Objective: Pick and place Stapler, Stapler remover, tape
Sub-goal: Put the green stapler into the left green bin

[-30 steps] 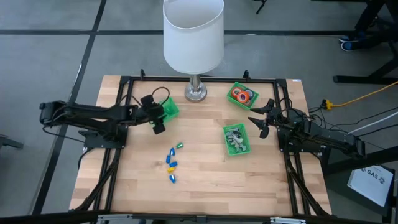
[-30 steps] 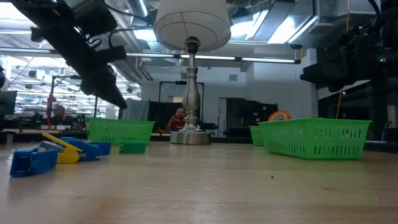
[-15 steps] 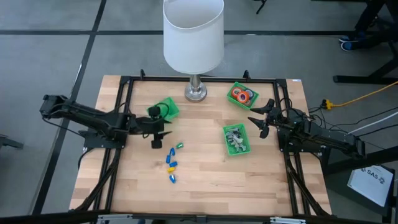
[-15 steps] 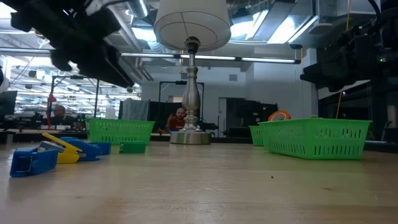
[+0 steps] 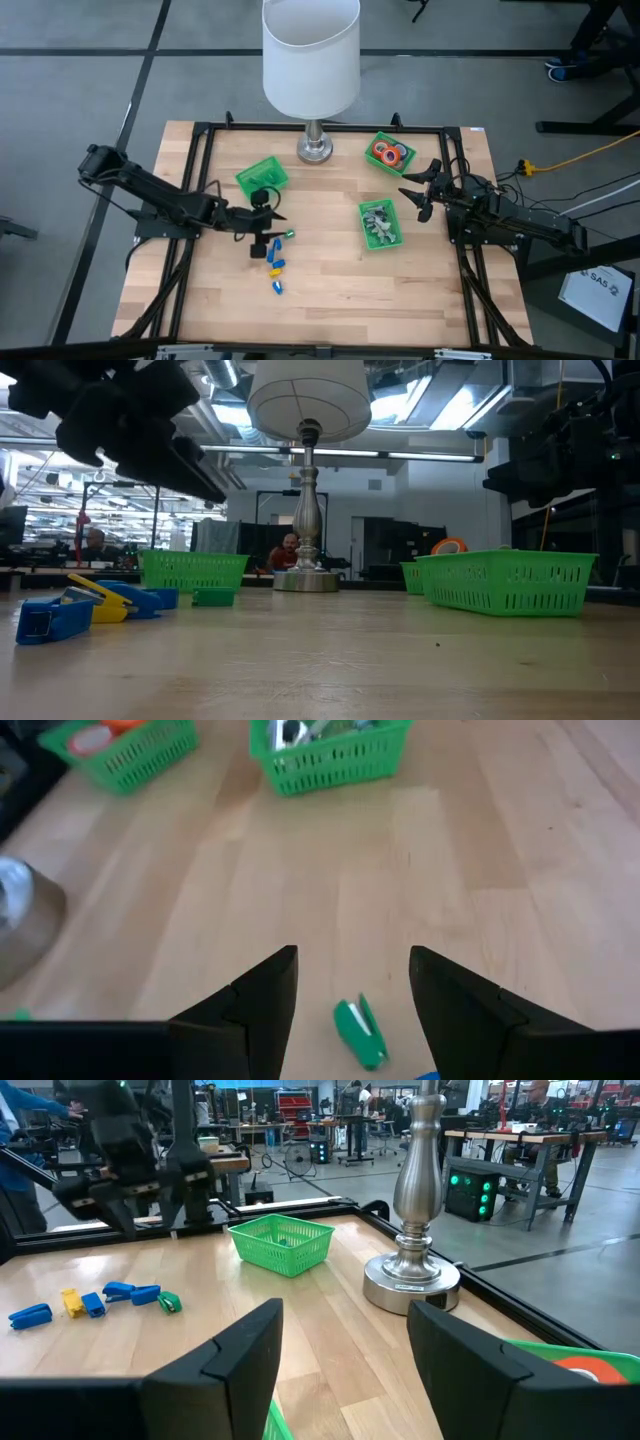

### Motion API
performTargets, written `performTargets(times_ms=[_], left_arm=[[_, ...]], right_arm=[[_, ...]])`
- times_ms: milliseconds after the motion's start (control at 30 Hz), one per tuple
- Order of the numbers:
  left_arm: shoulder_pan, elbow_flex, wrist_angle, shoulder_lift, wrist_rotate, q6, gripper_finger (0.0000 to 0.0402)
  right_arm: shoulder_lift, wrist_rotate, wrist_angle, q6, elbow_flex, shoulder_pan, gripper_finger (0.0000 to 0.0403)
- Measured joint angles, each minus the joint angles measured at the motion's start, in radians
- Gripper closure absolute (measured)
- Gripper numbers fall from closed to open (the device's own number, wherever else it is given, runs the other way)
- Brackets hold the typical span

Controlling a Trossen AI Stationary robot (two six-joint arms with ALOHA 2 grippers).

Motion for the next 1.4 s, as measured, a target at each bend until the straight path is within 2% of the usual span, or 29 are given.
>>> performTargets(times_ms=[233, 533, 900, 1067, 1267, 1400], left_arm=[[-0.009, 0.000, 0.008, 0.118, -0.022, -0.163, 0.0212], [-0.006, 0.000, 0.025, 0.240, -0.012, -0.220, 0.0210], [0.005, 0.000, 0.124, 0.341, 0.026, -0.242, 0.0168], [0.042, 0.000, 0.165, 0.390, 0.041, -0.241, 0.0160], [0.074, 0.000, 0.199, 0.418, 0.054, -0.229, 0.0169], [0.090, 0.000, 0.214, 0.422, 0.092, -0.188, 0.0203]], right_arm=[[0.000, 0.000, 0.000, 0.000, 0.000, 0.000, 0.0182], [0.000, 0.000, 0.000, 0.000, 0.000, 0.000, 0.0183], [0.000, 0.000, 0.000, 0.000, 0.000, 0.000, 0.0183], [0.000, 0.000, 0.000, 0.000, 0.000, 0.000, 0.0183], [0.000, 0.000, 0.000, 0.000, 0.000, 0.000, 0.0183], [0.000, 0.000, 0.000, 0.000, 0.000, 0.000, 0.0183]])
